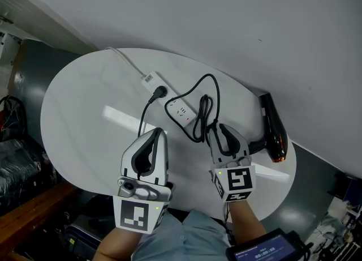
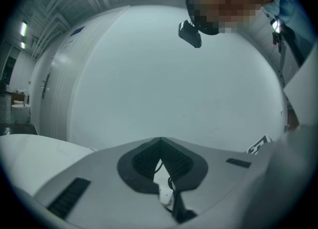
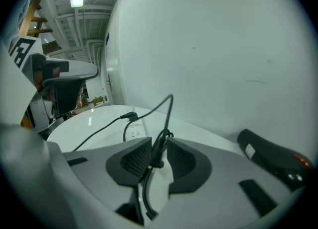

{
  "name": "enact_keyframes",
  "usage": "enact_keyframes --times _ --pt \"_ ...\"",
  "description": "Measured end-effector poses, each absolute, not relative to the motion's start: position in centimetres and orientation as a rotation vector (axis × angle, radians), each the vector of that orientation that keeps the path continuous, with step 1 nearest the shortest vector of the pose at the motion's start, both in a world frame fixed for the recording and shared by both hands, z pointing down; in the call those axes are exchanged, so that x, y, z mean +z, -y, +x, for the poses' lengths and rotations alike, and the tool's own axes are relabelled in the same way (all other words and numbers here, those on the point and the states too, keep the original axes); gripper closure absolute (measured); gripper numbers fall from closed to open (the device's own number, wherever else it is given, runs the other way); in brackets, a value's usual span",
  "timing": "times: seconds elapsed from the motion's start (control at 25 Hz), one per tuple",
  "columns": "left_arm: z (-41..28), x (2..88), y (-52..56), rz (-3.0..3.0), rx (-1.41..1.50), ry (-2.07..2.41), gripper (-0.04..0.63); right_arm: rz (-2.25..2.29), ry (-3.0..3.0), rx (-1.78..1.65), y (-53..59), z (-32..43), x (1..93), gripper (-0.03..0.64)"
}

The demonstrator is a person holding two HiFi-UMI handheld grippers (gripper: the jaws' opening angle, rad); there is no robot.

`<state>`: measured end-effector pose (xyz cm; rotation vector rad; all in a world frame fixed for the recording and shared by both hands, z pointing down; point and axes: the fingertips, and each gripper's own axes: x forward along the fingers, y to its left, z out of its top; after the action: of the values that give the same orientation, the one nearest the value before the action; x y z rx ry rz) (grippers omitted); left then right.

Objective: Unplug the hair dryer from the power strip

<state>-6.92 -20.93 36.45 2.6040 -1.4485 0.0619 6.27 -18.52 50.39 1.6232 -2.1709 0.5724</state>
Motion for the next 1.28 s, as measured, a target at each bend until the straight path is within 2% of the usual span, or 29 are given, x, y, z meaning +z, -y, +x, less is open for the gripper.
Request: enact_keyframes --times 0.12,0.4,0.56,0.8,1.28 --pt "-6.4 35.5 19.1 2.619 0.073 1.462 0.597 1.644 2.2 0.589 17.2 7.0 49.2 0.488" --pt "-6.2 32.2 14.5 2.612 0.018 1.572 0.597 1.652 2.367 0.503 14.1 7.2 43.0 0.491" --pt "-7.2 28.8 12.6 2.634 -0.028 1.664 0.597 1.655 2.484 0.395 12.9 6.0 37.3 0.516" --pt "-9.1 23.6 11.8 2.705 -0.123 1.752 0.597 1.682 2.576 0.148 12.5 3.6 29.4 0.59" --pt "-11.0 20.2 10.4 2.691 -0.251 1.753 0.597 1.693 2.575 -0.048 10.8 0.3 26.2 0.617"
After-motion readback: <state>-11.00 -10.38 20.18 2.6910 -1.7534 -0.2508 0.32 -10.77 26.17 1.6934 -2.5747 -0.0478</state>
